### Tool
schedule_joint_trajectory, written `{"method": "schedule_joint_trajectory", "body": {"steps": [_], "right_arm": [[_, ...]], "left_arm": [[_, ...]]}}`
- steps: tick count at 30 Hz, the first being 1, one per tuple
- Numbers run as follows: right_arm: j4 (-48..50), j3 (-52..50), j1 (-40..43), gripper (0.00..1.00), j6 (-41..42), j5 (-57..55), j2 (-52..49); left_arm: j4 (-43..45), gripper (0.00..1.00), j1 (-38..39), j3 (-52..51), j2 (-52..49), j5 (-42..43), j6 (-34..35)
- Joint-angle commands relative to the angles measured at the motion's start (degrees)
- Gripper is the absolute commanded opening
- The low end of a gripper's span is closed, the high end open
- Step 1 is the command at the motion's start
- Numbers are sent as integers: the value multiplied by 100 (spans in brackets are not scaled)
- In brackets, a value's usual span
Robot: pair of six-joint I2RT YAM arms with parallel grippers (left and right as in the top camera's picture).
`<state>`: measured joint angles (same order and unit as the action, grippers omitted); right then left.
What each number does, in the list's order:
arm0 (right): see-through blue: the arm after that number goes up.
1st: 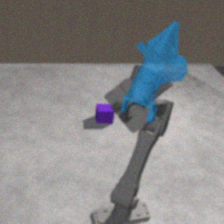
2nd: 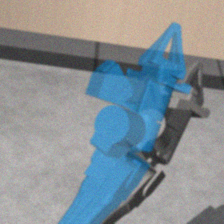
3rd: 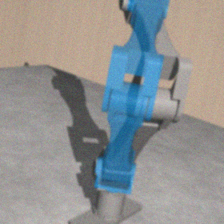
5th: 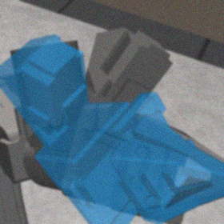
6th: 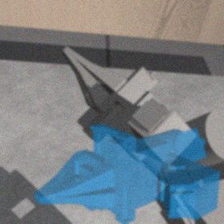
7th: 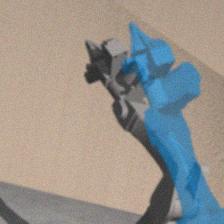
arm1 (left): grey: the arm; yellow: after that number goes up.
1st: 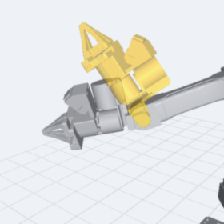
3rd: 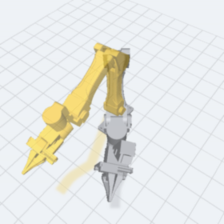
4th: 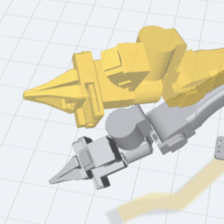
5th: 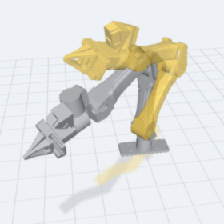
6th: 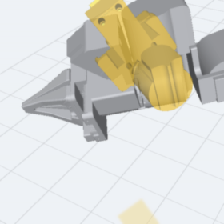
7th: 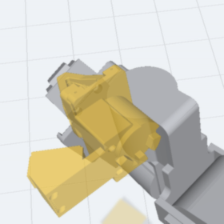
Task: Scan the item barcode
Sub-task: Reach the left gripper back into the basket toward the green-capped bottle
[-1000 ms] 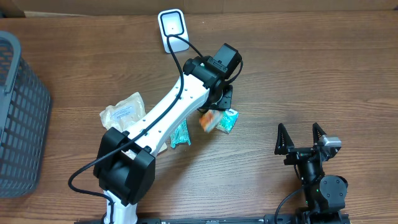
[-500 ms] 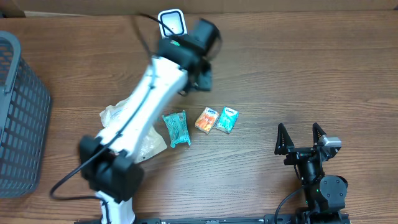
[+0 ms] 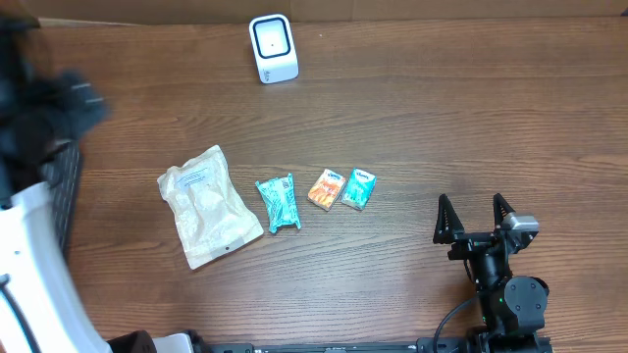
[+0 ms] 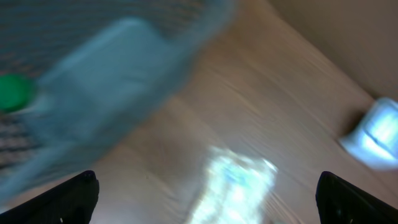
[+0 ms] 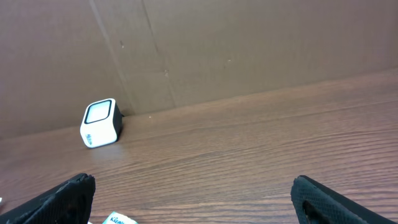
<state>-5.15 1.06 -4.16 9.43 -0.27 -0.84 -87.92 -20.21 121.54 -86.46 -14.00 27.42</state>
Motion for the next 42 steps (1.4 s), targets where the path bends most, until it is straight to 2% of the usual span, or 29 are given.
{"method": "schedule_joint_trajectory", "body": {"steps": [1,7,9,13,18,24,27,32,36,42], "right_arm": [[39,-61,7,100,11,-24,68],[39,-61,7,100,11,-24,68],[37,-61,7,100,11,-24,68],[39,-61,7,100,11,-24,68],[37,-61,7,100,11,-24,68],[37,-61,7,100,11,-24,68],[37,-61,7,100,11,-24,68],[37,-61,7,100,11,-24,68],[39,-61,7,100,11,-24,68],[37,-61,7,100,11,-24,68]], "left_arm": [[2,100,-1029,31,-81,-76,-170],[570,99,-2365,-111,-404,234,-129],[772,99,-2573,-138,-595,625,-407],[935,99,-2643,-140,-1067,719,-999],[732,100,-2675,-144,-1668,68,-1088],[839,100,-2852,-483,-1976,-24,-1624],[955,100,-3049,-874,-1971,-144,-1655],[1255,100,-3578,-1366,-1971,-101,-1733],[1580,100,-4030,-1543,-1987,522,-2350],[1690,99,-4682,-1543,-2107,605,-2295]]}}
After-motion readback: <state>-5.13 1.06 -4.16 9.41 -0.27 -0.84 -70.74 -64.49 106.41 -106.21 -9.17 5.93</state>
